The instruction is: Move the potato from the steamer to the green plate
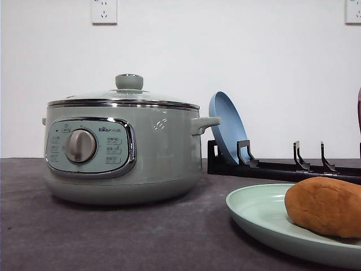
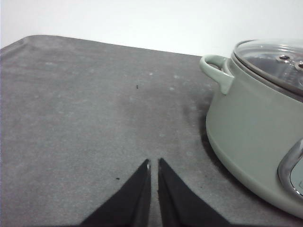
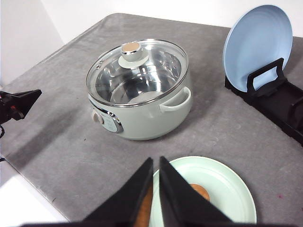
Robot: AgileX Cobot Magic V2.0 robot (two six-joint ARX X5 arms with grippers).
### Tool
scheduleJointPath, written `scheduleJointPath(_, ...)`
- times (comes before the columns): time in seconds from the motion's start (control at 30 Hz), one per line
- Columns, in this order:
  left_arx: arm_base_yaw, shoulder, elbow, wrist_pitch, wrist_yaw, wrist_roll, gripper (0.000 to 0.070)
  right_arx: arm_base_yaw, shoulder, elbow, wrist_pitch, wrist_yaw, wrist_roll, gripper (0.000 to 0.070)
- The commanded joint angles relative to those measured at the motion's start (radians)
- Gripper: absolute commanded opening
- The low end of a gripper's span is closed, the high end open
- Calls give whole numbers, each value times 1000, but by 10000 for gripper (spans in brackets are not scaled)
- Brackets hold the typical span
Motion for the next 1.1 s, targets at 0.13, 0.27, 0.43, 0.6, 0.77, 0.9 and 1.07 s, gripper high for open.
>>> scheduleJointPath(0.13, -14, -2, -21, -9, -7, 102, 22, 5, 5, 10, 11, -1, -4, 10)
scheduleJointPath(0.27, -14, -2, -21, -8, -6, 118, 22, 5, 5, 10, 11, -1, -4, 10)
scheduleJointPath(0.43, -14, -1, -21, -8, -6, 118, 22, 5, 5, 10, 11, -1, -4, 10)
scheduleJointPath(0.6, -14, -1, -21, -8, -6, 118, 22, 5, 5, 10, 11, -1, -4, 10)
scheduleJointPath(0.77, -14, -1, -21, -8, -6, 118, 22, 5, 5, 10, 11, -1, -4, 10)
scheduleJointPath(0.9, -14, -1, -21, -7, -6, 118, 22, 5, 5, 10, 11, -1, -4, 10)
scheduleJointPath(1.07, -14, -1, -21, -7, -6, 118, 22, 5, 5, 10, 11, -1, -4, 10)
